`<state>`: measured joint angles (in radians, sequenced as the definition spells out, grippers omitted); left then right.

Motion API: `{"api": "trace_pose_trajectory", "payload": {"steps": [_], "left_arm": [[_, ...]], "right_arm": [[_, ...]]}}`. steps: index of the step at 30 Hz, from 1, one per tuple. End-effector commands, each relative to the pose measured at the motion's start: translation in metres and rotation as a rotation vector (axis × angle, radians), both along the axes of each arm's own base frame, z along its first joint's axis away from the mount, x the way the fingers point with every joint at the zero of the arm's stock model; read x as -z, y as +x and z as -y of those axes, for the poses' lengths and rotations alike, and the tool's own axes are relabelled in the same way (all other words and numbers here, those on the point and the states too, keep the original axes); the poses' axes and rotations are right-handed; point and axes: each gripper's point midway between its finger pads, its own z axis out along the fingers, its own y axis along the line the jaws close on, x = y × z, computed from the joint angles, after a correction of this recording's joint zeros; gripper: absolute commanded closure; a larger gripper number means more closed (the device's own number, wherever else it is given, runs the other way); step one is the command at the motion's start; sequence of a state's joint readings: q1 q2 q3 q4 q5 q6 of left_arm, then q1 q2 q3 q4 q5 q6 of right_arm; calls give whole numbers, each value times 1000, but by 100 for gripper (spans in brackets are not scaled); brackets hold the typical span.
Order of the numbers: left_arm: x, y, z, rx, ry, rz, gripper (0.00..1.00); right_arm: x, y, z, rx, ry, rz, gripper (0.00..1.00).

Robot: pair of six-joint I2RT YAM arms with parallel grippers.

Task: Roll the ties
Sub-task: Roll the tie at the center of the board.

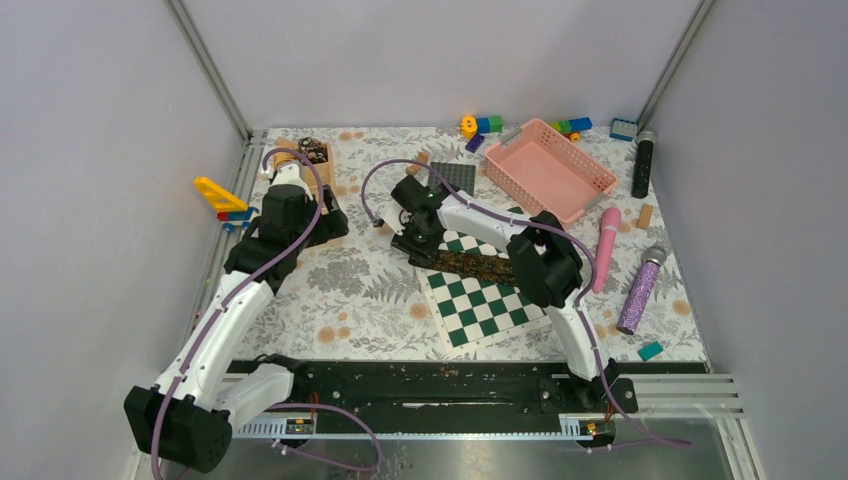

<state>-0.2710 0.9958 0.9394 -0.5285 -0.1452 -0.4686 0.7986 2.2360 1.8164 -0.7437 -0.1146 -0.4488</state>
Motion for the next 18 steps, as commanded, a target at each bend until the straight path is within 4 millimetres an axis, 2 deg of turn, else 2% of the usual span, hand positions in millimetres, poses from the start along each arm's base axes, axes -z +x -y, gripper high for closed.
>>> {"api": "trace_pose_trajectory", "payload": {"steps": [1,4,7,11,18], "left_arm": [[-9,5,3,12,-22,41,21],[-10,5,3,14,-25,41,21],[-10,5,2,11,-28,41,21],[-12,6,3,12,-38,41,20],[-15,9,6,19,-55,54,19]], "right_arm": [[-7,2,-5,-14,-11,28,44],[-16,4,-5,-8,-1,45,29],[-33,7,-8,4,30,71,23],[-63,7,-17,25,108,99,17],[-114,1,-34,125,302,111,16]]}}
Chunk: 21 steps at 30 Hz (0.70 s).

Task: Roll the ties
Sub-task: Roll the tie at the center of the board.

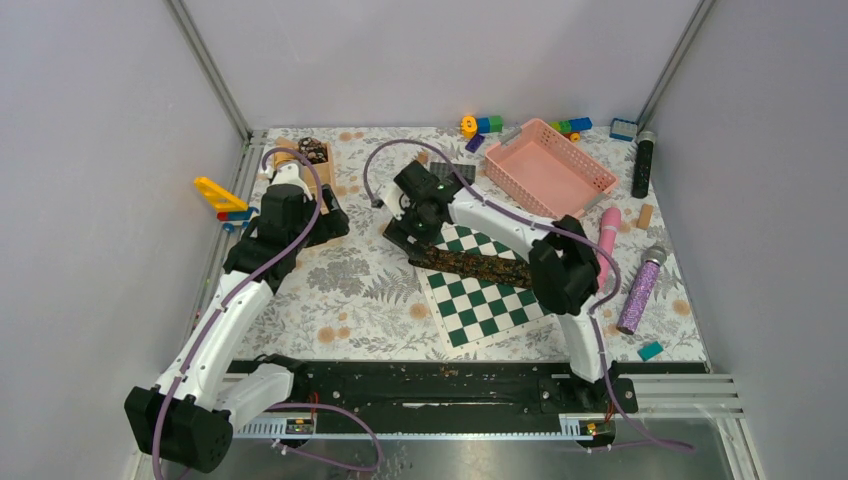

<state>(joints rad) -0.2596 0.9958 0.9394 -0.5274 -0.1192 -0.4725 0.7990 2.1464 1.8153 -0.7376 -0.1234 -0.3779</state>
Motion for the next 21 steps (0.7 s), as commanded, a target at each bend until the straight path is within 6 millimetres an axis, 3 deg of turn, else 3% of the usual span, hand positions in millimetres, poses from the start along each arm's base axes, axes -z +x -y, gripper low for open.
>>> {"api": "trace_pose_trajectory", "payload": {"steps": [1,6,12,17,21], "left_arm": [[-14,9,6,19,-39,56,18],[-12,15,20,82,-64,46,18],[-11,31,44,139,-165,84,17],[7,42,72,211,-244,92,15],[27,47,100,282,-254,70,15]], "right_arm": [[-80,0,-27,94,244,83,16],[-99,9,-14,338,315,119,18],[-113,7,18,797,428,50,22],[-100,-5,34,1099,569,-114,30],[-87,-9,32,1214,647,-206,42]]}}
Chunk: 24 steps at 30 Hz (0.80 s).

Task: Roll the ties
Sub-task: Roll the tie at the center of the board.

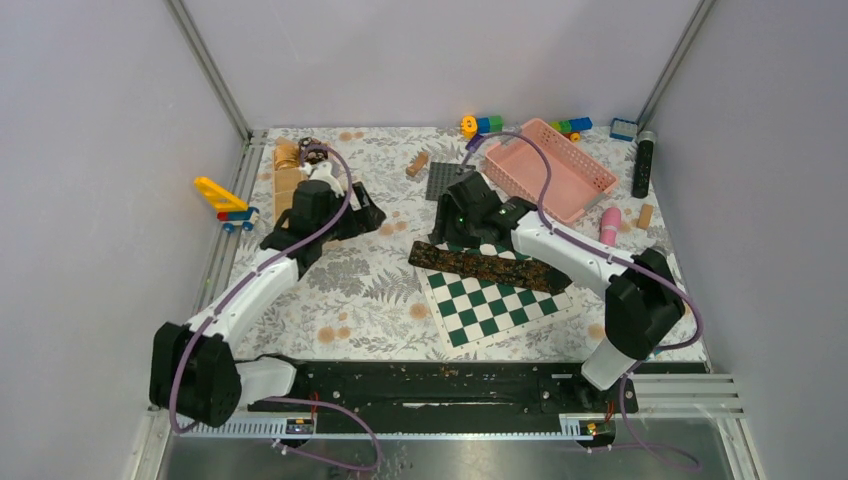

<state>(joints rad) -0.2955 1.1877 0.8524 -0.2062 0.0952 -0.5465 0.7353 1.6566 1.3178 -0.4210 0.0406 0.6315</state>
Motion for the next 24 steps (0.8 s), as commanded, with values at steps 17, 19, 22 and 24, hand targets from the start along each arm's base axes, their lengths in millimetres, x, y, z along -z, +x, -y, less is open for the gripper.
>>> {"api": "trace_pose_trajectory", "payload": {"steps": [17,19,22,24], "left_arm": [[57,9,75,182,-117,17,32],[60,9,76,189,-122,14,32],[62,9,77,196,-126,17,33],[66,9,78,202,-128,14,33]], "right_arm": [[62,14,-23,225,185,-236,55],[66,13,-23,218,183,-243,55],[70,12,-23,213,177,-247,56],[74,13,-22,217,168,-246,57]]}}
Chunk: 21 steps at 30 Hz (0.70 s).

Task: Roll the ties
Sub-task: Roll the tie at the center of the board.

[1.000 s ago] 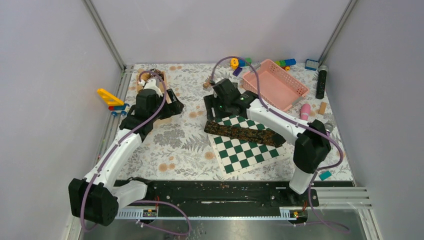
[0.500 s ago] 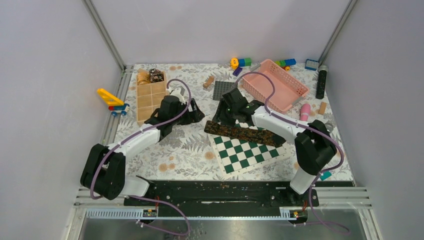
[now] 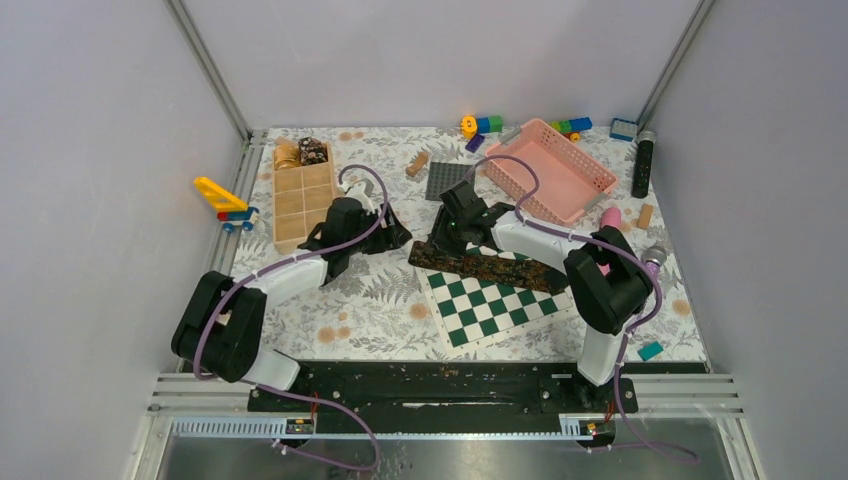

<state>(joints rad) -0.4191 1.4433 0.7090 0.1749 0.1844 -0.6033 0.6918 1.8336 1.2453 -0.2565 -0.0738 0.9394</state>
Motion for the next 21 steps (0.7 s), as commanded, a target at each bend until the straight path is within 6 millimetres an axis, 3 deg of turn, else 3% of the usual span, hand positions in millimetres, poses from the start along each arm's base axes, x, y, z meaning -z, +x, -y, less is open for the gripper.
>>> {"api": "trace_pose_trajectory", "payload": {"steps": [1,14,21], "left_arm": [[-11,9,11,32,-59,69,33],[13,6,22,86,-77,39,34],[20,-1,39,162,-118,36,34]], "right_arm": [[4,5,-1,5,9,5,57],[37,6,19,31,-94,-35,62],[45,3,27,34,-115,-55,62]]}}
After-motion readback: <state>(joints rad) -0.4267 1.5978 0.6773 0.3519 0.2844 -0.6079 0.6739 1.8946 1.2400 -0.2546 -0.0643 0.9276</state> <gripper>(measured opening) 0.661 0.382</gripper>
